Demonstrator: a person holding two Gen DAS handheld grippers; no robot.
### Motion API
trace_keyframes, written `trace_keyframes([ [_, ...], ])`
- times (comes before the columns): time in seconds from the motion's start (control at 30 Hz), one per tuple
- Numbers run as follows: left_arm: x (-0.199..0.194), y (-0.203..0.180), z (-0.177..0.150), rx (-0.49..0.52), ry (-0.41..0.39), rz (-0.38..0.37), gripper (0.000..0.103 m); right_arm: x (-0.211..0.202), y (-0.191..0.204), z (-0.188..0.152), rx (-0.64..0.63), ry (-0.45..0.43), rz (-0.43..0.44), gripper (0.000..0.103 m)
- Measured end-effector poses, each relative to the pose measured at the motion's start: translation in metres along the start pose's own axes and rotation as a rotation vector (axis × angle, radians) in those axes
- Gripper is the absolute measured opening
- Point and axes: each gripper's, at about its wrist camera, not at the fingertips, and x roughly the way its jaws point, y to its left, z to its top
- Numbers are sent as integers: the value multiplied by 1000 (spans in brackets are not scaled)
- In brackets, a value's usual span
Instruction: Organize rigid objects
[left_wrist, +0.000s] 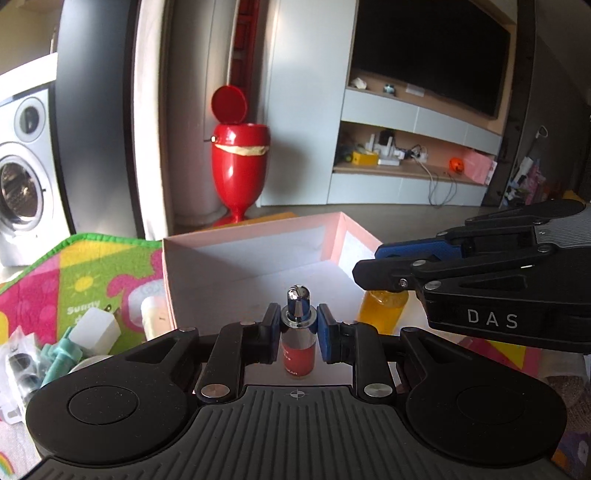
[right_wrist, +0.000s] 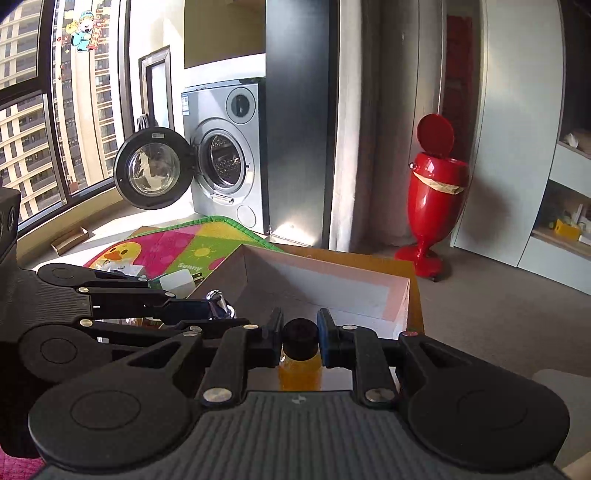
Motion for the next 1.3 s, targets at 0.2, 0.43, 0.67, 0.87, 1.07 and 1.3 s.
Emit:
trace_keyframes([
  [0.2, 13, -5, -14, 48, 68, 21, 26, 9, 6, -26, -48, 22, -11, 19],
  [0.43, -36, 11, -15, -54, -54, -10, 26, -28, 7, -30, -54, -67, -31, 42],
  [0.67, -104, 55, -53, -243, -136, 202, 26, -62, 40, -44, -102, -103, 20, 52],
  [0.87, -143, 106, -100, -422, -68, 364, 27, -56, 94, -50, -164, -43, 143, 52],
  [1.07, -163, 120, -130, -459, -46, 370, 27, -32, 158, -44, -233, -22, 201, 52],
  [1.3, -172, 130, -143, -482, -73, 342, 27, 16, 196, -15, -214, 6, 180, 50],
])
